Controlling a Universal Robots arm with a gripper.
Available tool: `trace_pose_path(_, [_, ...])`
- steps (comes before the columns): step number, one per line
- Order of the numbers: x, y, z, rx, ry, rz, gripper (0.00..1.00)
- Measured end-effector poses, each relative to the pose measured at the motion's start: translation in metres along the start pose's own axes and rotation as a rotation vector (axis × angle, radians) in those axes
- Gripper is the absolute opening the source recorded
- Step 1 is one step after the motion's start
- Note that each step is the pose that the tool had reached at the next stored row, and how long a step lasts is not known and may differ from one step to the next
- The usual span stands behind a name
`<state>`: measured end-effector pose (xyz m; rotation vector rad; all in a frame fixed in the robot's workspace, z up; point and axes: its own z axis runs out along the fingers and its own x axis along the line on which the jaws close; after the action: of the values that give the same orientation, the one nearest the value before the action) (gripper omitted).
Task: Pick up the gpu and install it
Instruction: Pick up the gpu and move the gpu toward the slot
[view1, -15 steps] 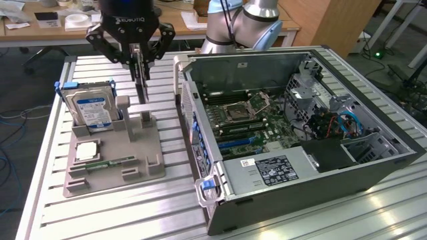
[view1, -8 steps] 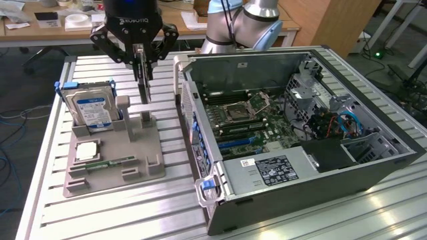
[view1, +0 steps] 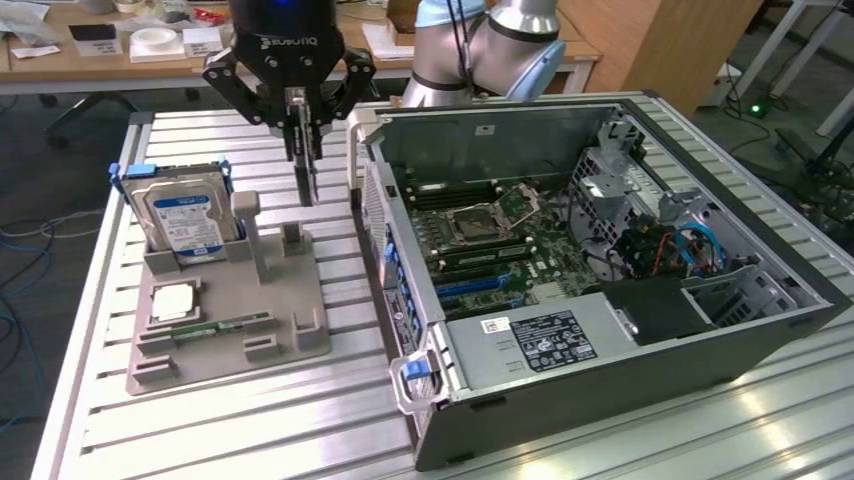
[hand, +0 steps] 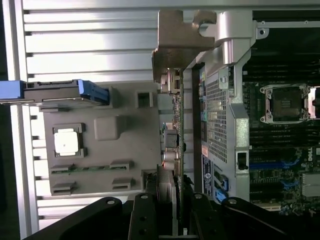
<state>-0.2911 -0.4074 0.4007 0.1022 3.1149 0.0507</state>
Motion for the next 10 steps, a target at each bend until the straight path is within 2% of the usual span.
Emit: trace_pose_path(10, [-0.03, 0.002, 0.001, -0.0002, 0.0, 0.0, 0.28])
